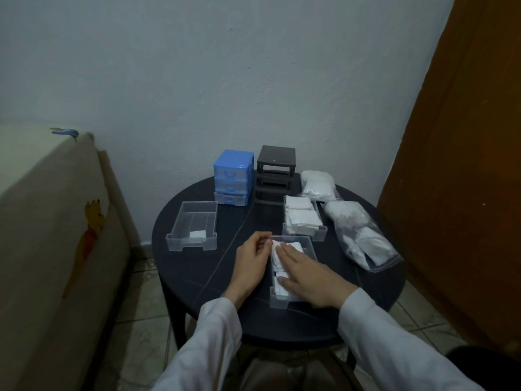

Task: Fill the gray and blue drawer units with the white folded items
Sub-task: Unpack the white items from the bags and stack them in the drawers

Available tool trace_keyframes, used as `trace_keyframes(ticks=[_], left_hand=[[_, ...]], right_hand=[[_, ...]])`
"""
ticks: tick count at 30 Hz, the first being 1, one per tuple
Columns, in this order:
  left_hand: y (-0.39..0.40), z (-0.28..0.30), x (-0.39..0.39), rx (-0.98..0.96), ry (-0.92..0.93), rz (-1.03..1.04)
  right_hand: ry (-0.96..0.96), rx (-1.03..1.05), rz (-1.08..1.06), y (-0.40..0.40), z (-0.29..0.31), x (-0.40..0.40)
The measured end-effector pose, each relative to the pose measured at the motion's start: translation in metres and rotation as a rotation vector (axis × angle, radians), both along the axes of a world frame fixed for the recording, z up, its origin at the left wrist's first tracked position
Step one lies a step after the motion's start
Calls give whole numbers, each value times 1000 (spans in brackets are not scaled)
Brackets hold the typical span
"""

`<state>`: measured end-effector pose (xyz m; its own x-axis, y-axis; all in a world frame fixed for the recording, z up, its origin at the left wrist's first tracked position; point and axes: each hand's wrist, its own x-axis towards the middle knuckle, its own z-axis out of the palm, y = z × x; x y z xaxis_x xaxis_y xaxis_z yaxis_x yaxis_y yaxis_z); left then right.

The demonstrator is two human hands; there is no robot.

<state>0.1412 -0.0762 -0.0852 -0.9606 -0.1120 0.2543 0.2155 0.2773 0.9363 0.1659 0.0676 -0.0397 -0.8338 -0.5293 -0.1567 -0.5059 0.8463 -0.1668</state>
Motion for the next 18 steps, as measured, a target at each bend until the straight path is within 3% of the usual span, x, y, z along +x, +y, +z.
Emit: trace_keyframes(ticks=[5,8,10,15,18], left_hand=[[1,1,0,-16,1,8],[2,1,0,-19,-2,17],[2,1,1,-35,-2,21],[3,9,4,-56,-25,22],[10,27,13,1,62,95]], right_hand=[[-9,98,2,-11,-4,-5],[-22,53,-14,-13,-5,-7],[-35,-75,-39,-11,-2,-7],[-19,-614,-164,9,8,-3],[43,-733,-182,29,7,-1]])
